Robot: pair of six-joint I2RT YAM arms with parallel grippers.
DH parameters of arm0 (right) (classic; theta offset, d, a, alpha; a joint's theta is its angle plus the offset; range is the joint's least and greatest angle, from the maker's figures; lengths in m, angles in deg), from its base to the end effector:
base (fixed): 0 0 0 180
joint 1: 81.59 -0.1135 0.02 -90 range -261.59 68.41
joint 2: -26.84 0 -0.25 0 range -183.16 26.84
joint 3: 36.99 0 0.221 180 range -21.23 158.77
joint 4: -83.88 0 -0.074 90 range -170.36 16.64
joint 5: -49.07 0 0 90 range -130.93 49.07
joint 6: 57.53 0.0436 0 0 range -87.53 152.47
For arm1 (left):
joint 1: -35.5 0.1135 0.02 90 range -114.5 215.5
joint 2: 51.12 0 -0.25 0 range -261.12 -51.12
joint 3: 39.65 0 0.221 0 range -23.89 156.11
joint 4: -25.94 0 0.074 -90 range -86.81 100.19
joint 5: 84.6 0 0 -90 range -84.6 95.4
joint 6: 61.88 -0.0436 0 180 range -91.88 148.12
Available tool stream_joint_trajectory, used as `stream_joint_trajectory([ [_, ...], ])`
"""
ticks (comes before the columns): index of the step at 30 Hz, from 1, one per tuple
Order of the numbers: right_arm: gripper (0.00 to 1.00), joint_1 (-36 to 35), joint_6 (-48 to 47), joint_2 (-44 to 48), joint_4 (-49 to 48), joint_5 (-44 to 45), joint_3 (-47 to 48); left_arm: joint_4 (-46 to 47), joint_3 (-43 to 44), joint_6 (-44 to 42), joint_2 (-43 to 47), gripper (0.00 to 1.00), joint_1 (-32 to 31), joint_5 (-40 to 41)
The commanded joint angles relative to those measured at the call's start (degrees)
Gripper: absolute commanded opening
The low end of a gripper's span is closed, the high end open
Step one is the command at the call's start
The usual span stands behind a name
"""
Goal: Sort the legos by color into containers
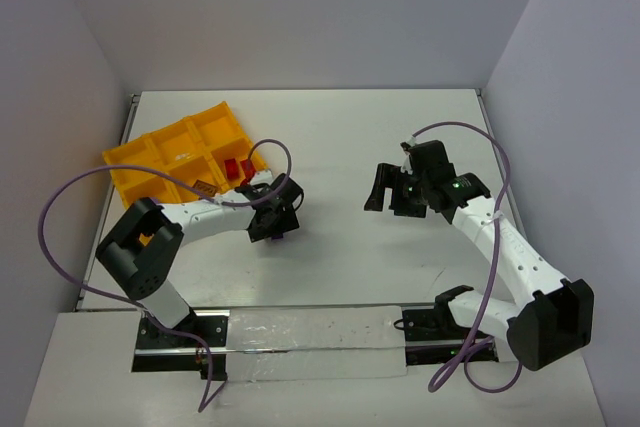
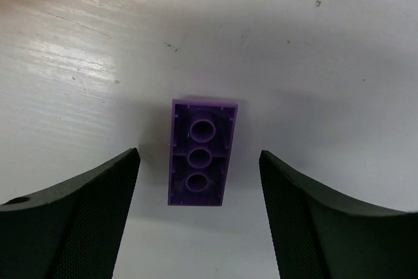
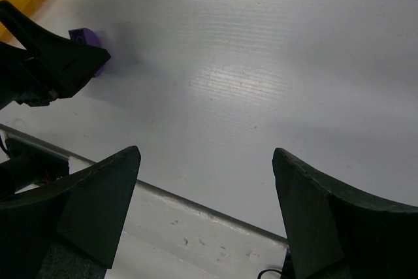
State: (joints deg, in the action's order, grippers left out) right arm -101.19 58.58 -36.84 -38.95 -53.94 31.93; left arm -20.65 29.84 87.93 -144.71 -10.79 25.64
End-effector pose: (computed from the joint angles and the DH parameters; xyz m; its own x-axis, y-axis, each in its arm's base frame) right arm 0.1861 0.0767 0.2661 -0.8674 0.1463 -0.4757 -0.0845 0.8986 0.4305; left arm 0.2012 -0.1886 0.1643 -0.8458 -0.2888 -0.4485 -0.2624 0.9573 -0.1216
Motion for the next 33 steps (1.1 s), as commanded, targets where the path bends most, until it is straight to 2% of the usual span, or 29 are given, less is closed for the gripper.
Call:
stream_joint_trajectory([
  [1, 0.89, 0.35, 0.19, 1.27, 0.35, 0.17, 0.10, 2.12, 3.86, 0.14, -2.05, 0.75, -0.54, 2.36],
  [6, 0.89, 0.35, 0.00, 0.93, 0.33, 0.01, -0.52, 0.79, 6.11, -0.13, -4.83, 0.58, -0.55, 3.57],
  [8, 0.89, 0.35, -0.18, 0.89, 0.37, 0.06, -0.52, 0.63, 6.47, -0.37, -5.17, 0.41, -0.67, 3.66],
  [10, 0.89, 0.33, -0.29, 1.08, 0.21, 0.27, -0.50, -0.29, 6.91, -0.38, -5.16, 0.07, -0.72, 3.83],
  [11, 0.89, 0.27, -0.36, 1.00, 0.08, 0.26, -0.43, -0.69, 7.18, -0.31, -5.00, 0.00, -0.72, 4.11],
  [17, 0.90, 0.29, -1.01, -0.09, 0.03, 0.01, -0.22, -7.91, 7.62, 0.92, 1.63, 0.00, -0.16, 8.89],
  [21, 0.90, 0.33, -1.26, -0.44, 0.08, -0.06, 0.09, -13.36, 5.89, 2.17, 8.45, 0.00, 4.11, 10.82],
  [24, 0.90, 0.35, -1.48, -0.48, -0.10, -0.08, 0.01, -15.30, 3.67, 1.28, 15.68, 0.00, 9.73, 11.22],
  [27, 0.90, 0.35, -1.56, -1.00, -0.27, -0.65, 0.20, -16.40, 2.14, -1.19, 23.90, 0.00, 18.58, 10.54],
  [31, 0.90, 0.35, -1.59, -1.18, -0.36, -0.87, 0.71, -17.33, 2.08, -5.48, 30.28, 0.00, 27.89, 10.07],
  [33, 0.90, 0.26, -1.33, -0.75, -0.45, -0.96, 0.63, -16.41, 1.57, -8.18, 33.06, 0.00, 36.36, 10.34],
])
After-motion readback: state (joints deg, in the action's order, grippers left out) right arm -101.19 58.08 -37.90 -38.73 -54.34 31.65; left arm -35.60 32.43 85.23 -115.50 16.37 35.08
